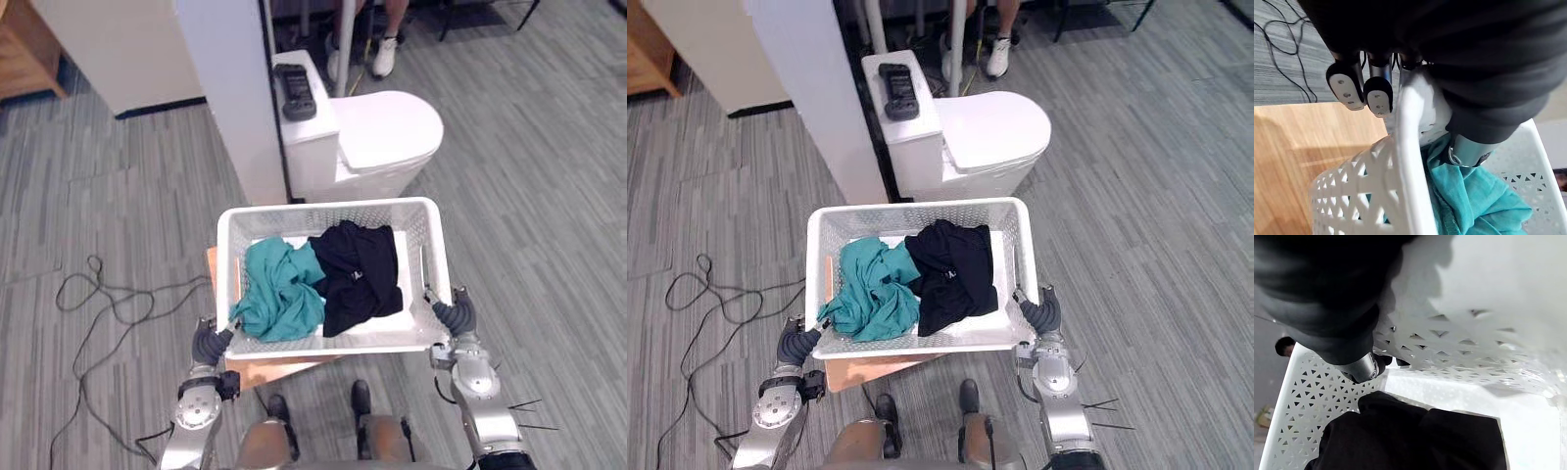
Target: Pick up the laundry basket with both hands and put the clothes into the washing machine.
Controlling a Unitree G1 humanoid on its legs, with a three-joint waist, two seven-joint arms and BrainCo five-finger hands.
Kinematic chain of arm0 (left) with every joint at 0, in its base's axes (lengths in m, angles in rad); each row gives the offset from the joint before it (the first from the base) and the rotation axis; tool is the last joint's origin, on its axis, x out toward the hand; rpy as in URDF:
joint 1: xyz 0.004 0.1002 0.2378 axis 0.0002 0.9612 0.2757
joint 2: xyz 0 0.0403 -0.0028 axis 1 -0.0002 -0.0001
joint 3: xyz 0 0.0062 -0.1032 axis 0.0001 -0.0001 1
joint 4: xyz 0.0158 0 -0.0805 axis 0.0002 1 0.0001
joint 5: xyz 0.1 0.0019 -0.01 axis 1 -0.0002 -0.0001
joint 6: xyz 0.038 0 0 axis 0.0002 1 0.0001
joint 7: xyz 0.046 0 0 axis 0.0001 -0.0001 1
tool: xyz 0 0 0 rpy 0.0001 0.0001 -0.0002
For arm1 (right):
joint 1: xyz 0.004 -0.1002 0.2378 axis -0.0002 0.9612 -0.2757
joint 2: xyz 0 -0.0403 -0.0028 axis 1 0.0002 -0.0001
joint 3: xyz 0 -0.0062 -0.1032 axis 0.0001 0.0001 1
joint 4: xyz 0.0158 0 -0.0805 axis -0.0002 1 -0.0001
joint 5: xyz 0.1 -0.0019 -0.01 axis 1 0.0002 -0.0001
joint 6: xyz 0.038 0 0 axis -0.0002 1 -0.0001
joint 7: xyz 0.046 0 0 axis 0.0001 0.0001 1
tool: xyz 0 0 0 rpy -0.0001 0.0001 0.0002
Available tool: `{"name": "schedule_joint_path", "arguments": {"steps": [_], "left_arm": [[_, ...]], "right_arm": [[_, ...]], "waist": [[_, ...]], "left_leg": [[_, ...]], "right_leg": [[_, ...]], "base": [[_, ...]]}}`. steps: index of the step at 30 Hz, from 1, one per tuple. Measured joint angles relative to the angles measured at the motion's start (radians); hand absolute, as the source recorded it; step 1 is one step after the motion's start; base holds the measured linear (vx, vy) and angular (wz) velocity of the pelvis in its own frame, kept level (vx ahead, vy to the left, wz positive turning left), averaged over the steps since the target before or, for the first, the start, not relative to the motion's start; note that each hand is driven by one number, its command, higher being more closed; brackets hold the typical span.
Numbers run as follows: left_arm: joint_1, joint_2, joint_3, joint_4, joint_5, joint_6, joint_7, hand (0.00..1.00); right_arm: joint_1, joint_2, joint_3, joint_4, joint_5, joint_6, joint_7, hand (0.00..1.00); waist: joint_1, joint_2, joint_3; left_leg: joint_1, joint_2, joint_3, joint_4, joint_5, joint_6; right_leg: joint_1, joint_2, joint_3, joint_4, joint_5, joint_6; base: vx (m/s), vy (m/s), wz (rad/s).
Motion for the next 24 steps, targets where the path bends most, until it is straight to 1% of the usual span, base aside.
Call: {"name": "schedule_joint_path", "arguments": {"steps": [2, 3, 4, 5, 6, 7, 8, 9, 10, 11, 12, 13, 14, 15, 16, 17, 18, 19, 20, 21, 22, 23, 24], "left_arm": [[0.001, 0.011, -0.002, -0.015, 0.002, 0.000, 0.000, 1.00], [-0.008, 0.013, -0.002, -0.019, 0.011, 0.000, 0.001, 1.00], [-0.013, 0.014, -0.001, -0.019, 0.012, 0.000, 0.002, 1.00], [-0.018, 0.024, 0.008, -0.023, 0.012, 0.001, 0.004, 1.00], [-0.032, 0.025, 0.012, -0.022, 0.010, 0.004, 0.006, 1.00], [-0.031, 0.026, 0.013, -0.025, 0.010, 0.004, 0.008, 1.00], [-0.024, 0.033, 0.015, -0.027, 0.010, 0.007, 0.009, 1.00], [-0.021, 0.032, 0.015, -0.028, 0.010, 0.010, 0.011, 1.00], [-0.019, 0.031, 0.016, -0.033, 0.010, 0.010, 0.013, 1.00], [-0.016, 0.032, 0.020, -0.047, 0.010, 0.010, 0.017, 1.00], [-0.021, 0.032, 0.025, -0.068, 0.009, 0.009, 0.025, 1.00], [-0.023, 0.031, 0.028, -0.078, 0.009, 0.009, 0.026, 1.00], [-0.023, 0.019, 0.031, -0.084, 0.009, 0.010, 0.027, 1.00], [-0.017, 0.006, 0.032, -0.082, 0.009, 0.011, 0.027, 1.00], [-0.002, -0.019, 0.028, -0.083, 0.009, 0.014, 0.026, 1.00], [0.006, -0.039, 0.029, -0.073, 0.007, 0.015, 0.027, 1.00], [0.014, -0.045, 0.029, -0.069, 0.007, 0.017, 0.028, 1.00], [0.027, -0.046, 0.026, -0.066, 0.006, 0.017, 0.028, 1.00], [0.027, -0.054, 0.024, -0.065, 0.005, 0.016, 0.029, 1.00], [0.027, -0.056, 0.026, -0.062, 0.003, 0.016, 0.029, 1.00], [0.042, -0.057, 0.034, -0.061, 0.000, 0.016, 0.029, 1.00], [0.065, -0.061, 0.042, -0.061, 0.000, 0.016, 0.029, 1.00], [0.074, -0.064, 0.043, -0.061, 0.000, 0.016, 0.029, 1.00]], "right_arm": [[0.001, -0.001, 0.000, -0.031, 0.000, 0.000, 0.000, 1.00], [-0.003, -0.004, -0.001, -0.038, 0.000, 0.000, 0.000, 1.00], [-0.009, -0.004, -0.001, -0.037, 0.000, 0.000, 0.000, 1.00], [-0.025, 0.006, 0.001, -0.038, -0.001, 0.000, 0.000, 1.00], [-0.046, 0.009, 0.000, -0.025, 0.000, 0.000, 0.000, 1.00], [-0.059, 0.009, 0.000, -0.015, 0.000, 0.000, 0.000, 1.00], [-0.072, 0.010, 0.006, 0.008, 0.000, 0.000, 0.001, 1.00], [-0.073, 0.008, 0.008, 0.020, 0.000, 0.000, 0.001, 1.00], [-0.078, 0.008, 0.009, 0.023, 0.000, 0.000, 0.001, 1.00], [-0.093, 0.008, 0.009, 0.025, 0.000, 0.000, 0.001, 1.00], [-0.116, 0.006, 0.009, 0.035, 0.001, -0.005, 0.001, 1.00], [-0.130, 0.003, 0.009, 0.042, 0.002, -0.006, 0.001, 1.00], [-0.149, -0.013, 0.010, 0.045, 0.004, -0.006, 0.004, 1.00], [-0.151, -0.025, 0.014, 0.047, 0.004, -0.006, 0.007, 1.00], [-0.137, -0.047, 0.019, 0.055, 0.010, -0.005, 0.009, 1.00], [-0.132, -0.062, 0.028, 0.077, 0.031, -0.005, 0.010, 1.00], [-0.132, -0.065, 0.032, 0.081, 0.035, -0.002, 0.013, 1.00], [-0.134, -0.082, 0.041, 0.080, 0.038, -0.001, 0.017, 1.00], [-0.134, -0.090, 0.044, 0.080, 0.040, 0.000, 0.017, 1.00], [-0.134, -0.090, 0.047, 0.080, 0.040, 0.002, 0.017, 1.00], [-0.134, -0.089, 0.062, 0.080, 0.040, 0.008, 0.017, 1.00], [-0.134, -0.091, 0.078, 0.080, 0.039, 0.008, 0.018, 1.00], [-0.134, -0.091, 0.082, 0.080, 0.039, 0.008, 0.018, 1.00]], "waist": [[-0.005, -0.011, -0.007], [-0.008, -0.015, -0.009], [-0.009, -0.018, -0.011], [-0.007, -0.028, -0.019], [-0.003, -0.031, -0.018], [-0.009, -0.028, -0.020], [-0.008, -0.029, -0.021], [-0.001, -0.032, -0.027], [0.000, -0.031, -0.030], [-0.002, -0.026, -0.053], [-0.001, -0.031, -0.068], [-0.002, -0.033, -0.073], [0.003, -0.030, -0.075], [0.001, -0.021, -0.074], [-0.020, -0.013, -0.077], [-0.009, -0.001, -0.085], [0.001, 0.010, -0.090], [0.015, 0.035, -0.093], [0.042, 0.044, -0.092], [0.054, 0.046, -0.091], [0.068, 0.046, -0.090], [0.092, 0.044, -0.088], [0.104, 0.045, -0.087]], "left_leg": [[-0.003, 0.005, 0.096, 0.028, -0.024, 0.006], [-0.010, 0.011, 0.155, 0.054, -0.042, 0.020], [-0.009, 0.016, 0.192, 0.062, -0.049, 0.030], [-0.003, 0.041, 0.284, 0.060, -0.052, 0.036], [0.009, 0.054, 0.365, 0.062, -0.055, 0.041], [0.023, 0.064, 0.404, 0.060, -0.055, 0.041], [0.074, 0.076, 0.482, 0.056, -0.057, 0.039], [0.133, 0.077, 0.536, 0.042, -0.059, 0.037], [0.161, 0.075, 0.563, 0.023, -0.060, 0.036], [0.192, 0.072, 0.622, -0.020, -0.061, 0.033], [0.206, 0.072, 0.699, -0.043, -0.067, 0.035], [0.211, 0.073, 0.727, -0.046, -0.080, 0.019], [0.227, 0.084, 0.762, -0.016, -0.113, -0.030], [0.235, 0.104, 0.790, 0.021, -0.138, -0.035], [0.265, 0.146, 0.819, 0.140, -0.187, 0.000], [0.242, 0.219, 0.730, 0.348, -0.207, 0.123], [0.205, 0.260, 0.656, 0.464, -0.180, 0.176], [0.093, 0.272, 0.451, 0.627, -0.162, 0.155], [-0.002, 0.205, 0.285, 0.672, -0.184, 0.097], [-0.043, 0.172, 0.225, 0.671, -0.190, 0.089], [-0.110, 0.110, 0.125, 0.635, -0.193, 0.092], [-0.149, 0.054, 0.054, 0.545, -0.188, 0.084], [-0.168, 0.033, 0.023, 0.493, -0.183, 0.075]], "right_leg": [[-0.046, 0.011, 0.089, -0.001, 0.034, 0.013], [-0.069, 0.014, 0.107, -0.021, 0.069, 0.016], [-0.078, 0.021, 0.096, -0.044, 0.107, 0.008], [-0.071, 0.025, -0.004, -0.118, 0.165, -0.062], [-0.090, -0.005, -0.220, -0.106, 0.095, -0.143], [-0.104, -0.025, -0.348, -0.077, 0.056, -0.182], [-0.097, -0.060, -0.549, -0.034, 0.013, -0.238], [-0.074, -0.087, -0.689, -0.005, -0.003, -0.290], [-0.062, -0.091, -0.745, 0.001, -0.016, -0.304], [-0.067, -0.089, -0.826, 0.007, -0.053, -0.304], [-0.090, -0.087, -0.847, 0.015, -0.076, -0.256], [-0.111, -0.083, -0.830, 0.034, -0.078, -0.226], [-0.155, -0.079, -0.771, 0.115, -0.088, -0.194], [-0.173, -0.082, -0.743, 0.187, -0.105, -0.190], [-0.178, -0.096, -0.691, 0.317, -0.138, -0.174], [-0.169, -0.058, -0.631, 0.333, -0.141, -0.159], [-0.156, -0.027, -0.602, 0.313, -0.141, -0.165], [-0.129, 0.023, -0.550, 0.265, -0.128, -0.169], [-0.112, 0.050, -0.489, 0.232, -0.117, -0.175], [-0.097, 0.056, -0.471, 0.214, -0.115, -0.178], [-0.052, 0.065, -0.445, 0.171, -0.112, -0.181], [-0.008, 0.065, -0.421, 0.131, -0.106, -0.192], [0.014, 0.064, -0.410, 0.109, -0.104, -0.195]], "base": [[-0.10, 0.096, -1.37], [-0.08, 0.064, -1.44], [-0.12, 0.027, -1.79], [-0.09, -0.020, -1.90], [-0.11, -0.013, -1.99], [-0.04, 0.006, -2.06], [-0.04, 0.003, -2.18], [-0.01, -0.033, -2.21], [-0.01, -0.099, -2.22], [0.01, -0.122, -2.21], [0.01, -0.120, -2.16], [0.03, -0.142, -2.16], [0.03, -0.129, -1.73], [0.16, -0.161, -1.70], [0.24, -0.137, -1.44], [0.30, -0.139, -1.46], [0.26, -0.114, -1.76], [0.26, -0.043, -1.86], [0.24, 0.006, -1.78], [0.26, 0.079, -1.64], [0.28, 0.114, -1.50], [0.29, 0.129, -1.45], [0.30, 0.153, -1.37]]}}
